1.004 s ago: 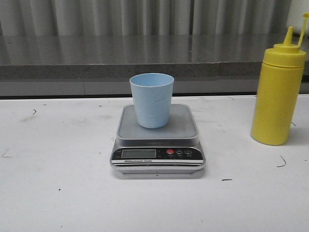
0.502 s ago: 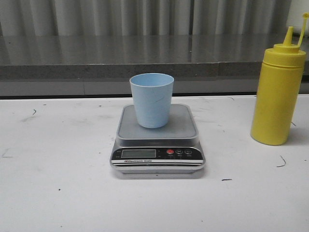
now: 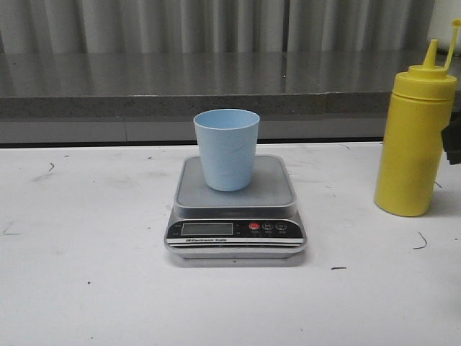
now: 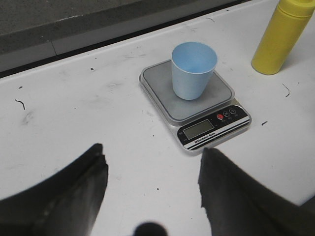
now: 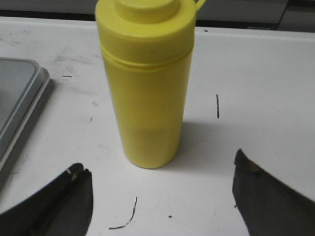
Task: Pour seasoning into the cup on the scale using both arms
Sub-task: 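Move the right gripper to the yellow squeeze bottle and grasp it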
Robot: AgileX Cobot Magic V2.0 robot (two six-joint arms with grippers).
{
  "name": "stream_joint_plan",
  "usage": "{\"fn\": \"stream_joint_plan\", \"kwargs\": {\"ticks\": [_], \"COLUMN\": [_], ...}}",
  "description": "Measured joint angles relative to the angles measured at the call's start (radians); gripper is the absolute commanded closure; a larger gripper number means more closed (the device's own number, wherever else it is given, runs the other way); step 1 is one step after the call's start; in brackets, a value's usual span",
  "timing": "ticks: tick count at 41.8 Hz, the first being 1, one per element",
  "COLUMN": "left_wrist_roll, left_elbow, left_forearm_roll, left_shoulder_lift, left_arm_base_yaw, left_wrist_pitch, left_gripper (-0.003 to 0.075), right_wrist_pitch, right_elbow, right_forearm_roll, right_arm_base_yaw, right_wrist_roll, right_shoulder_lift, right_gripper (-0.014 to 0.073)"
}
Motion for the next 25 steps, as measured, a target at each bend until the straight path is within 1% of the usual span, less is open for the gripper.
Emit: {"fn": "stream_joint_plan", "kwargs": {"ticks": [8,12,17,23,25], "left_wrist_roll": [0.0,0.0,0.0,0.0,0.0], "left_elbow": [0.0,0.0,0.0,0.0,0.0], "left_forearm_roll": [0.0,0.0,0.0,0.0,0.0], "left_shoulder_lift": [0.0,0.0,0.0,0.0,0.0], "left_arm_base_yaw": [0.0,0.0,0.0,0.0,0.0], "left_wrist_pitch": [0.0,0.0,0.0,0.0,0.0], "left_gripper": [0.0311,0.0311,0.0311,0.0311,0.0311], "right_wrist_pitch": [-0.148,-0.231,-0.375,-0.569,-0.608], "right_elbow": [0.0,0.0,0.0,-0.004,-0.014], "right_forearm_roll": [-0.012,-0.067,-0.163,-0.188,-0.188], "right_arm_base_yaw": [0.0,0.0,0.0,0.0,0.0], "right_wrist_roll": [0.078,0.132,0.201,0.22,0.22], "right_shoulder_lift": [0.139,0.207,0.286,0.38,0.414], "right_gripper": [-0.001,-0.001,-0.001,-0.001,-0.001]}}
